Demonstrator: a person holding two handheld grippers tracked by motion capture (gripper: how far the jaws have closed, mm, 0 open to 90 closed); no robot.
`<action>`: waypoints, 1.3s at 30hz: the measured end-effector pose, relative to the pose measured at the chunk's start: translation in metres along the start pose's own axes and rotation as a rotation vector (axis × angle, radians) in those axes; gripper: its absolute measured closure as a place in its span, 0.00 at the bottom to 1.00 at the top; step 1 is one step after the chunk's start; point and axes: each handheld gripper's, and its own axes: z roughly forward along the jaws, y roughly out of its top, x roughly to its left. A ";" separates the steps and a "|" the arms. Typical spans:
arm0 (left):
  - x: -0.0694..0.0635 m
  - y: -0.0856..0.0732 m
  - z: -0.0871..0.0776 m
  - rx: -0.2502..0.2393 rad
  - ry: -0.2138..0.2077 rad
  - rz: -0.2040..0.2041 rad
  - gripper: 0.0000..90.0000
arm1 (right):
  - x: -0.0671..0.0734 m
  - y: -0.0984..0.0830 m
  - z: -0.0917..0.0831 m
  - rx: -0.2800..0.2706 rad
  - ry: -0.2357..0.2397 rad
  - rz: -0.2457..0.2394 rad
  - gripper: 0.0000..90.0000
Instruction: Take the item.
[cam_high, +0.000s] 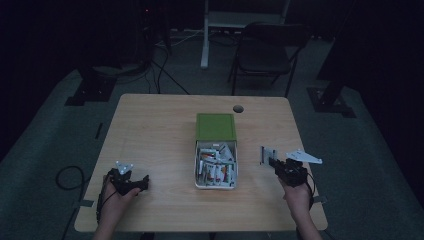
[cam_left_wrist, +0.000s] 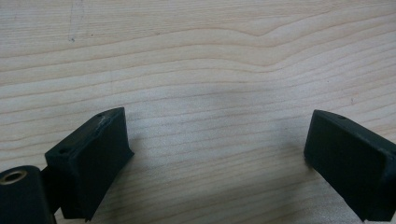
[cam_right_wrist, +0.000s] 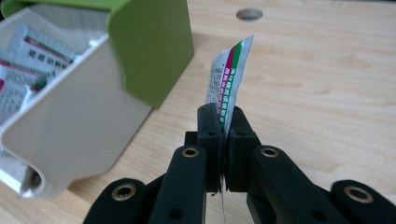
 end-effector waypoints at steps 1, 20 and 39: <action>0.000 0.000 0.000 0.000 0.000 0.000 0.08 | -0.001 -0.002 0.001 0.007 0.001 0.001 0.97; 0.000 0.000 0.000 0.000 0.000 0.000 0.08 | -0.018 -0.032 0.011 0.112 -0.018 0.009 0.97; 0.000 0.000 0.000 0.000 0.000 0.000 0.08 | -0.042 -0.039 0.017 0.176 -0.063 0.055 0.88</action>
